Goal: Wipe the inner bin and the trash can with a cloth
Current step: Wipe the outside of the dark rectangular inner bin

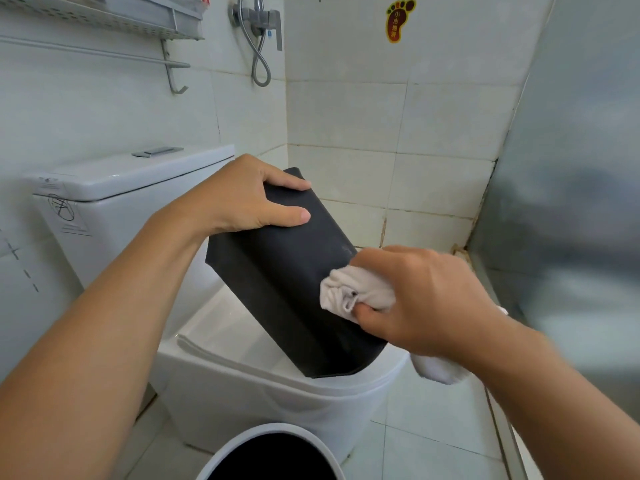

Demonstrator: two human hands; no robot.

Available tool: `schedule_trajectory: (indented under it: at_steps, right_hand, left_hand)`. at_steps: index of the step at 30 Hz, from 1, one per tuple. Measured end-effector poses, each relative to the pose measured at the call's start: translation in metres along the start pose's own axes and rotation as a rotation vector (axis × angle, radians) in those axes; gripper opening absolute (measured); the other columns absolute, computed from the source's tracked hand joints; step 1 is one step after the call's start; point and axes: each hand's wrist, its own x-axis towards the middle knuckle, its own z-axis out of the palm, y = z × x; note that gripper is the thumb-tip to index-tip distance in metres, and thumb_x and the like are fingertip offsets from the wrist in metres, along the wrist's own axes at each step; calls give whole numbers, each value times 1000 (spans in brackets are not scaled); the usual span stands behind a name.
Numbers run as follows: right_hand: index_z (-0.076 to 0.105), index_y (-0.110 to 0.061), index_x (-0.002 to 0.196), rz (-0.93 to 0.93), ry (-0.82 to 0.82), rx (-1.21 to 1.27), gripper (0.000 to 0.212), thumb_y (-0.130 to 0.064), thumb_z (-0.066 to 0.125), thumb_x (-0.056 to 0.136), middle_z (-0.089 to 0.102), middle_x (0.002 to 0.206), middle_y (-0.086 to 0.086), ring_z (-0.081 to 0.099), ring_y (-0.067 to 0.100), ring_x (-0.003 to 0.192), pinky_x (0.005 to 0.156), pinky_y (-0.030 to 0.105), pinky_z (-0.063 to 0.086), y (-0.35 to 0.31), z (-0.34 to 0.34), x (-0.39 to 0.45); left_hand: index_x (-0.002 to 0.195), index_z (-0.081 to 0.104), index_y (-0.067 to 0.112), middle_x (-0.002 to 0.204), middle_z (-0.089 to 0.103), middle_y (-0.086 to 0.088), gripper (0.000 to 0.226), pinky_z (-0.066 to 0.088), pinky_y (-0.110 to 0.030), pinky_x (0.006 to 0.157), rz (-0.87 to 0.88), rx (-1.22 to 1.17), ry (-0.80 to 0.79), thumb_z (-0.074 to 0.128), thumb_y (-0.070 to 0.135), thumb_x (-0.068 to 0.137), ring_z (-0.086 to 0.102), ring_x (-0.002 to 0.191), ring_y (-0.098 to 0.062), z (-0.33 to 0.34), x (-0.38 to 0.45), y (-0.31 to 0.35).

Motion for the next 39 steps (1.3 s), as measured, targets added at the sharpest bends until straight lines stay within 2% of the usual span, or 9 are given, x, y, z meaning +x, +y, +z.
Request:
schedule_trajectory:
  at_steps: [2,5,13,17,21,26,32,36,39]
  right_hand:
    - [54,-40,114,34,-60,-23,39,-63,52,82,64,93,-11,59,14,82,69,31,51,5,-3,-9]
    - [54,-40,113,51,-57,-43,38,-62,53,82,65,94,-11,60,15,83,68,29,49,5,-3,-9]
    - [58,-37,112,73,207,63,34,-59,55,86,61,87,-9,60,17,77,63,36,53,-16,2,23]
    - [55,-35,105,4,110,-8,31,-58,56,85,55,82,-8,57,18,73,58,33,47,-13,-2,14]
    - [48,-33,107,32,-47,-71,35,-61,52,85,60,91,-8,58,18,79,63,32,47,-6,-5,-4]
    - [51,-33,105,33,-1,-68,34,-60,53,85,59,86,-8,58,17,76,63,32,49,-6,-2,-2]
    - [57,-36,113,70,216,104,37,-61,55,85,62,88,-8,60,20,77,63,38,53,-15,11,18]
    - [58,-38,113,34,83,160,45,-66,50,78,65,90,-12,62,15,80,67,37,54,2,7,9]
    - [61,-39,108,138,51,219,40,-65,56,78,69,86,-15,64,14,81,68,34,54,17,10,2]
  left_hand:
    - [116,75,50,108,62,40,42,38,-6,88,-4,1,-6,88,43,77,53,98,27,-1,0,-3]
    - [114,75,51,112,64,37,40,42,-11,93,-2,5,4,88,44,76,56,103,20,-1,-1,-2]
    - [114,75,52,112,68,34,42,45,-13,95,56,42,0,88,45,75,59,105,16,10,-3,17]
    - [109,76,53,111,69,33,40,46,-15,94,23,-22,-2,90,41,74,61,102,16,5,-3,11]
    - [109,78,49,108,66,36,38,45,-19,99,-13,-43,17,90,39,75,59,103,16,2,-3,3]
    - [112,77,47,112,66,34,39,44,-18,100,-12,-20,21,90,40,76,58,107,15,3,-4,5]
    - [114,76,49,113,68,33,42,42,-10,93,49,25,9,89,41,75,59,107,15,10,-4,17]
    - [110,77,52,109,68,34,40,45,-13,92,25,-25,8,90,40,74,61,100,17,6,-5,10]
    - [107,77,54,107,68,34,39,47,-18,97,0,-62,15,91,40,73,61,99,18,2,-8,4]
